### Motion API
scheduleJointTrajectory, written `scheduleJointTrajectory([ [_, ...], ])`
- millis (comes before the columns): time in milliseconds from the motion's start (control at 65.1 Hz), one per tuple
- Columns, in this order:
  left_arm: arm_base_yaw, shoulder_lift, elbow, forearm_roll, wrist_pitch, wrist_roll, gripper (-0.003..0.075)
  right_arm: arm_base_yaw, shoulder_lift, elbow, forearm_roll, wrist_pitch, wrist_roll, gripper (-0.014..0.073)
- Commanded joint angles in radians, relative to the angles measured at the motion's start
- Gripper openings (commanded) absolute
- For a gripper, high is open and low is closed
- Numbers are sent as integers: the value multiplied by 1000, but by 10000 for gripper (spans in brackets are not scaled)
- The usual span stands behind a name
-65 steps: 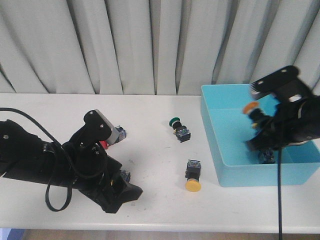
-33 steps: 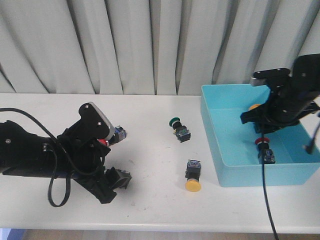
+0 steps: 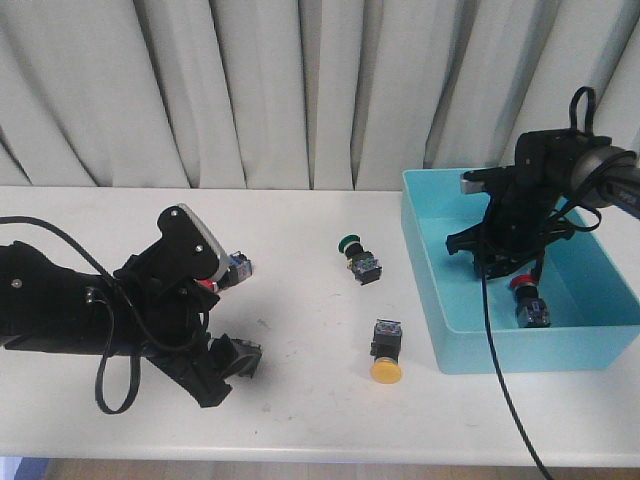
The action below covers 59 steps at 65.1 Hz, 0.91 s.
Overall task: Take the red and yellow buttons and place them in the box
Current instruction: 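Open the left gripper and carry the yellow button over the box, then lower the yellow button into the box, release, and raise the right gripper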
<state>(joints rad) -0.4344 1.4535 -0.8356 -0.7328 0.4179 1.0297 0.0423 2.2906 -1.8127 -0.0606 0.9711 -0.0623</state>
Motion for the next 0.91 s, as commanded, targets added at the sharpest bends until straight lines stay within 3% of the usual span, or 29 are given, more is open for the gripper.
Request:
scheduleJointTrajectory([
  [0,-4,-30,-26,-22,-31,-9,586,-6,-34,-59,-6,-11,-20,267],
  [123,-4,-30,-26,-22,-31,-9,586,-6,-12,-78,-6,-10,-26,291],
  [384,-4,-30,-26,-22,-35,-9,586,-6,-38,-85,-5,-3,-53,435],
  [675,-4,-30,-26,-22,-52,-8,586,-6,-217,-77,99,116,-81,436],
  [890,-4,-30,-26,-22,-64,-8,586,26,-485,160,192,66,-120,436],
])
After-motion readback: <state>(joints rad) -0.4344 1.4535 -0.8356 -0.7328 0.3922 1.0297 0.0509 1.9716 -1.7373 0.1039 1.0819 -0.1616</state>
